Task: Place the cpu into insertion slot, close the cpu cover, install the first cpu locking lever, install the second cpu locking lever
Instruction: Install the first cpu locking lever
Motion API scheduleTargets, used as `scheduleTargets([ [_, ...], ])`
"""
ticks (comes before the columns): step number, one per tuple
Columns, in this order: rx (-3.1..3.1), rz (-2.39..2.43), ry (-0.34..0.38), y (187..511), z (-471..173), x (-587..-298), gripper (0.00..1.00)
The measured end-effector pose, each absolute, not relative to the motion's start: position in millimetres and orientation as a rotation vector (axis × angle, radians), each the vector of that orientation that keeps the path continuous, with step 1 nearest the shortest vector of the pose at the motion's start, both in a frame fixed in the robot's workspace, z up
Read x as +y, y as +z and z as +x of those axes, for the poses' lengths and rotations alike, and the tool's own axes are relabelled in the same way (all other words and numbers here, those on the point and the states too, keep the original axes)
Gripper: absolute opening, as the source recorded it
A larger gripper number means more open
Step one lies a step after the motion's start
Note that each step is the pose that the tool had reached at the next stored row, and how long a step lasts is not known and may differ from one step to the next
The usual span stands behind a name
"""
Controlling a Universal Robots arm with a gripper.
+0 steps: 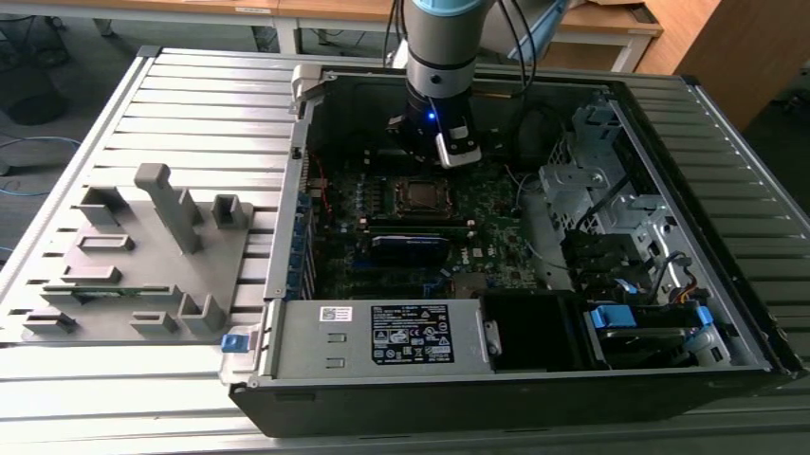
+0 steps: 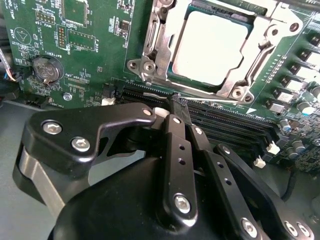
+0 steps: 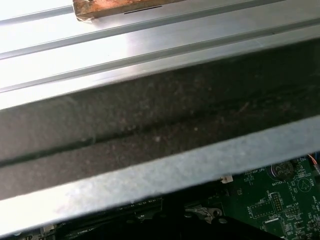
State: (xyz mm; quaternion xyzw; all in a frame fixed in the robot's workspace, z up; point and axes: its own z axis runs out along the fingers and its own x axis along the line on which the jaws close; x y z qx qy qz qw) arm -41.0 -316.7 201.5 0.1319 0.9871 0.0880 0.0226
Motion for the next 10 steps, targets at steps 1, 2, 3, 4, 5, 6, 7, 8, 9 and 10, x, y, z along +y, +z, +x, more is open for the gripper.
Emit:
scheduleTargets([
  [1, 3.057, 0.409, 0.273, 201.5, -41.0, -316.7, 0.11],
  [2, 3.057, 0.409, 0.273, 201.4, -41.0, -316.3, 0.11],
  [3, 3.057, 0.410, 0.273, 201.4, -41.0, -315.9, 0.11],
  [4, 3.056, 0.411, 0.272, 201.4, -41.0, -315.8, 0.11],
  [5, 3.056, 0.411, 0.272, 201.4, -41.0, -315.7, 0.11],
  [6, 3.055, 0.412, 0.272, 201.3, -41.4, -315.6, 0.11],
  [7, 3.052, 0.411, 0.272, 201.1, -42.1, -315.5, 0.11],
  [8, 3.048, 0.410, 0.273, 200.8, -43.1, -315.5, 0.11],
  [9, 3.043, 0.408, 0.274, 200.5, -44.2, -315.5, 0.11],
  [10, 3.038, 0.407, 0.274, 200.3, -45.3, -315.5, 0.11],
])
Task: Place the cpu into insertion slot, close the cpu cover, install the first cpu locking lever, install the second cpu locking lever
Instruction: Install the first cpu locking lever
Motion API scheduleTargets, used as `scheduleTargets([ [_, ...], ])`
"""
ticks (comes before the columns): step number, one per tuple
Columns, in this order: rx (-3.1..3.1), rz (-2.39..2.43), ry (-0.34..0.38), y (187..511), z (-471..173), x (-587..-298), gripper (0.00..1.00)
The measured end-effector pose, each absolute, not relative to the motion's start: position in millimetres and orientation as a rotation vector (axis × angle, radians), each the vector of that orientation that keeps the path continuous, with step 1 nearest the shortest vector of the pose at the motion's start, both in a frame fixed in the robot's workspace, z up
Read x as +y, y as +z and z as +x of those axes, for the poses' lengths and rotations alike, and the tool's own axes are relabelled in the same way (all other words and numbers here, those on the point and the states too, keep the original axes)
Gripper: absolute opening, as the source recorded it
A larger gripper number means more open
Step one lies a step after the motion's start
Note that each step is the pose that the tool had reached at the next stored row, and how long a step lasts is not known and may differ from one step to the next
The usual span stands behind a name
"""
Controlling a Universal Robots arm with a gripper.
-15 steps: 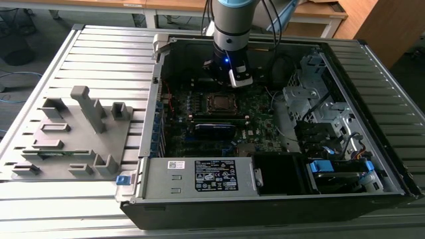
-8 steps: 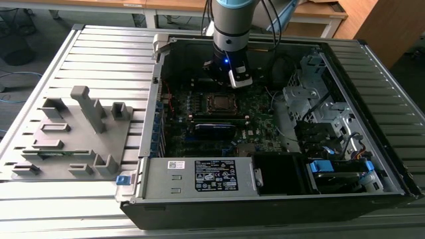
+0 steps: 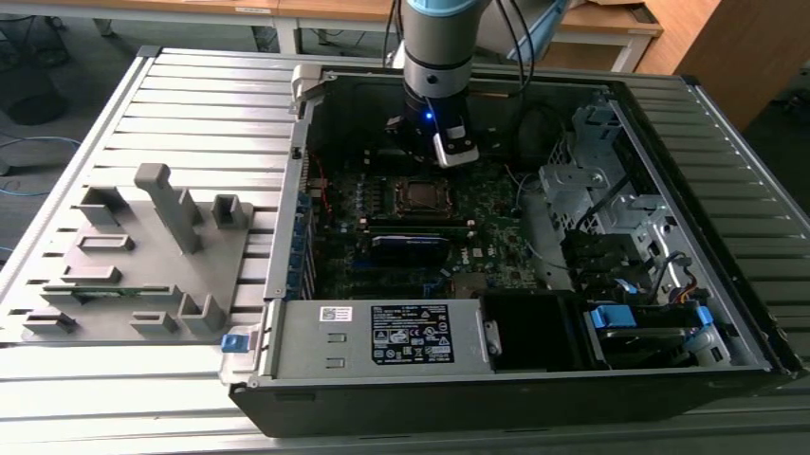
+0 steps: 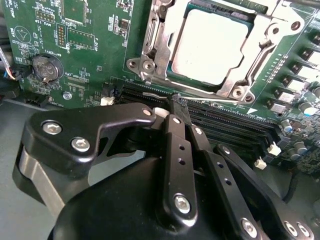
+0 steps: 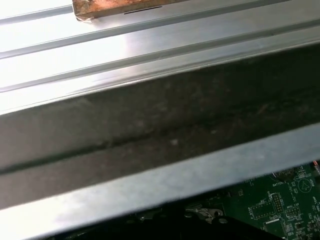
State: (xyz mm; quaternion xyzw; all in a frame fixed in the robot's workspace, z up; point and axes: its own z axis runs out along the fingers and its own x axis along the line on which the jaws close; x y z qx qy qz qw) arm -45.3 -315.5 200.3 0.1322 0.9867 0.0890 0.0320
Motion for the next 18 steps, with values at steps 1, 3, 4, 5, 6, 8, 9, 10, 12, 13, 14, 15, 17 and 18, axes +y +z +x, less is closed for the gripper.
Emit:
scheduleTargets([
  [1, 3.035, 0.406, 0.275, 200.1, -46.0, -315.4, 0.11],
  [3, 3.029, 0.404, 0.276, 199.7, -47.1, -315.5, 0.11],
  [4, 3.025, 0.404, 0.278, 199.5, -47.5, -315.5, 0.11],
  [5, 3.023, 0.403, 0.280, 199.3, -47.8, -315.5, 0.11],
  [6, 3.020, 0.403, 0.285, 199.0, -48.0, -315.5, 0.11],
  [8, 3.016, 0.402, 0.294, 198.7, -48.3, -315.5, 0.11],
  [9, 3.014, 0.402, 0.296, 198.5, -48.4, -315.4, 0.11],
  [10, 3.013, 0.401, 0.298, 198.3, -48.4, -315.4, 0.11],
  [12, 3.010, 0.401, 0.299, 198.2, -48.6, -315.5, 0.11],
  [13, 3.010, 0.400, 0.299, 198.2, -48.6, -315.6, 0.11],
  [14, 3.009, 0.400, 0.299, 198.1, -48.6, -315.6, 0.11],
  [15, 3.009, 0.400, 0.299, 198.1, -48.6, -315.6, 0.11],
  [17, 3.009, 0.400, 0.299, 198.1, -48.6, -315.7, 0.11],
  [18, 3.009, 0.401, 0.299, 198.1, -48.7, -315.9, 0.11],
])
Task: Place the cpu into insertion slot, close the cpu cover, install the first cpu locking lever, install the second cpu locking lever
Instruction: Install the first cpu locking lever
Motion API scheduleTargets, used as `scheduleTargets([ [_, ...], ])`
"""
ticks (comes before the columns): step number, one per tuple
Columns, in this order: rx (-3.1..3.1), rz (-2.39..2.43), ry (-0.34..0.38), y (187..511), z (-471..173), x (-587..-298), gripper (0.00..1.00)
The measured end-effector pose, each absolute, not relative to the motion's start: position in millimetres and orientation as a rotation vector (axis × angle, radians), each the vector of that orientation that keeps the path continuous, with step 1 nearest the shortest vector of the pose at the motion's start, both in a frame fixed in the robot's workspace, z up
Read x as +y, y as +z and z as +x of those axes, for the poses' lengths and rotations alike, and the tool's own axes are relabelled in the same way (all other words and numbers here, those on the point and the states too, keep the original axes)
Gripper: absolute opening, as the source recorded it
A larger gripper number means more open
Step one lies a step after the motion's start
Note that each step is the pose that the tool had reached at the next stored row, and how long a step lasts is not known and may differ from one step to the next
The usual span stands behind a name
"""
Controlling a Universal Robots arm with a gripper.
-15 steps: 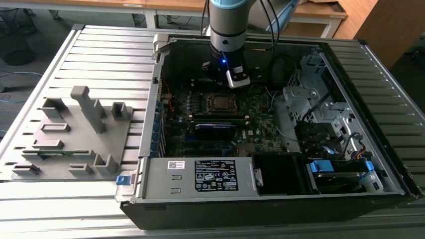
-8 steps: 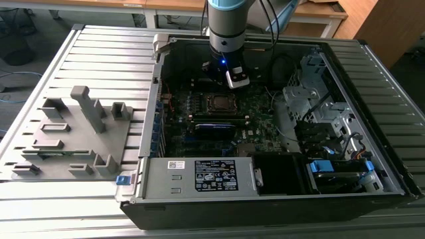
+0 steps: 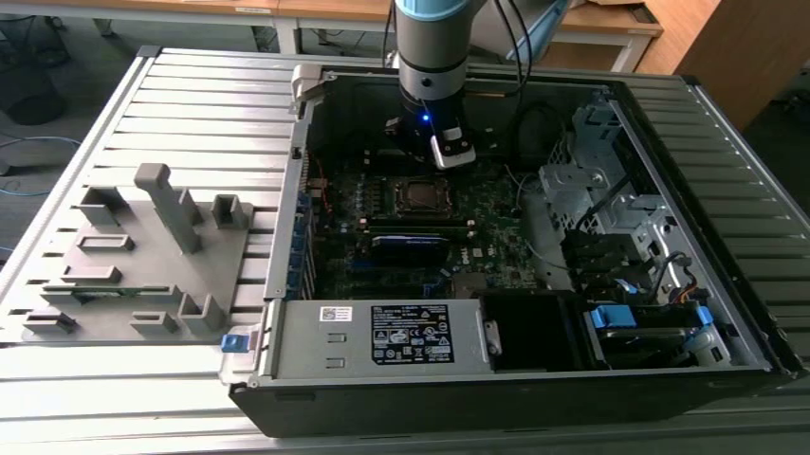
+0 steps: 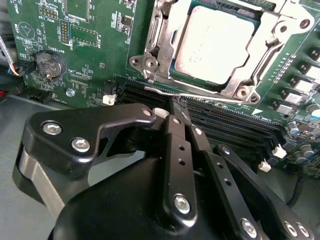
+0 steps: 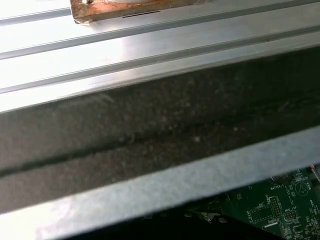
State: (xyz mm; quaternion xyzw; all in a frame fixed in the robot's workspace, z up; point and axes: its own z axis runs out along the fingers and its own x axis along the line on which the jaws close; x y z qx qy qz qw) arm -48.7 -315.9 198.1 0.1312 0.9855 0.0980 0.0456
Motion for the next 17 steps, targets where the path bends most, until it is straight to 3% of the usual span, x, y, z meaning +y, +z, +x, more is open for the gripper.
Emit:
scheduleTargets([
  [17, 3.009, 0.400, 0.301, 213.3, -48.6, -316.1, 0.11],
])
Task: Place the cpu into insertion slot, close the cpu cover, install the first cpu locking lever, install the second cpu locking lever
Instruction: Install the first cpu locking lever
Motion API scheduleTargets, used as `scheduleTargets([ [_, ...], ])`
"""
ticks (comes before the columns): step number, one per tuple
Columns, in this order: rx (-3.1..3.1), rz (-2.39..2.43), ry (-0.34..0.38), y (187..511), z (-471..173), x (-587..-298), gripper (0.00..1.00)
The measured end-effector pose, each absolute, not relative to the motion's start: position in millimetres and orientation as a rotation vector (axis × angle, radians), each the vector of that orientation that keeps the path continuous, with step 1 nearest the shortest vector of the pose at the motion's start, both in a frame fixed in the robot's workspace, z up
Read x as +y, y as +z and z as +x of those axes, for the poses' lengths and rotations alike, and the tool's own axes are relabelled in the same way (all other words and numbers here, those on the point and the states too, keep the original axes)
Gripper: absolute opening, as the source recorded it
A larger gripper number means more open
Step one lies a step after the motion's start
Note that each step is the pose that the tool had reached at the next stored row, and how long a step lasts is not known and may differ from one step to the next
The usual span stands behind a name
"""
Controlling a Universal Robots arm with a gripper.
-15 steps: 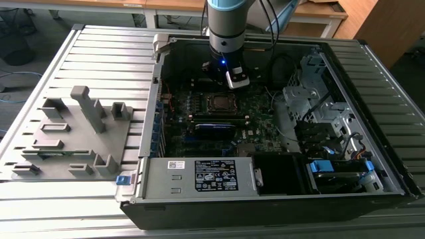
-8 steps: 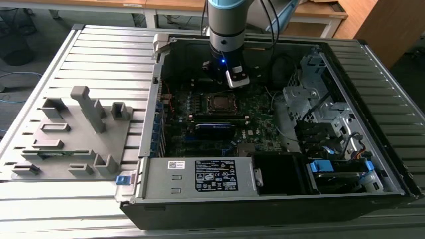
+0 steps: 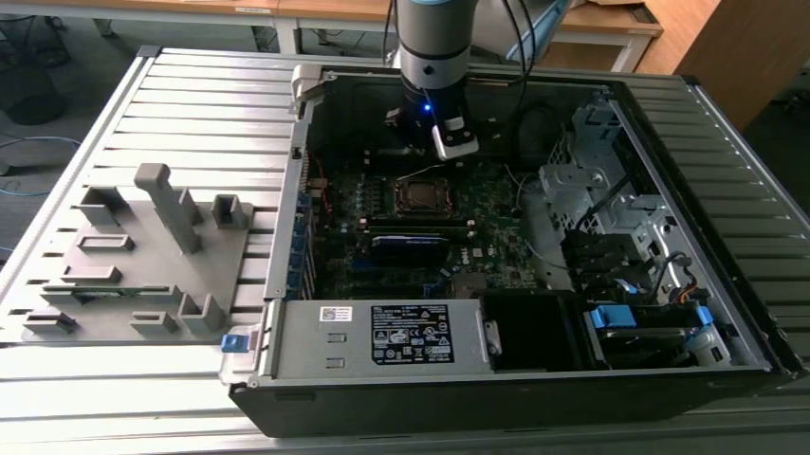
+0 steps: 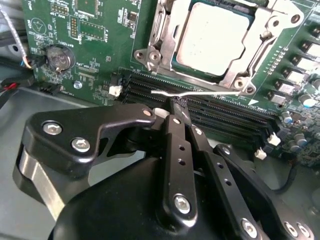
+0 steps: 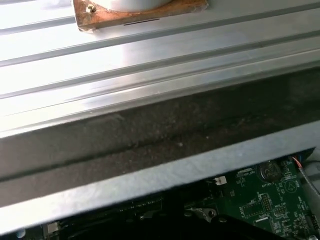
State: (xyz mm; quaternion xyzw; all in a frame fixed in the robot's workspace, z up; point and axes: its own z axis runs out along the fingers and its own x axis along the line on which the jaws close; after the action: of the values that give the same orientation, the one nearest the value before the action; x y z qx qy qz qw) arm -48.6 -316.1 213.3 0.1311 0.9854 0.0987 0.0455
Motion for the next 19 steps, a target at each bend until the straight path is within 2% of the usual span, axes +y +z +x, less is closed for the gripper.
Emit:
scheduleTargets([
  [5, 3.008, 0.403, 0.345, 213.4, -50.1, -316.1, 0.11],
  [19, 3.007, 0.403, 0.361, 224.6, -53.1, -316.1, 0.11],
])
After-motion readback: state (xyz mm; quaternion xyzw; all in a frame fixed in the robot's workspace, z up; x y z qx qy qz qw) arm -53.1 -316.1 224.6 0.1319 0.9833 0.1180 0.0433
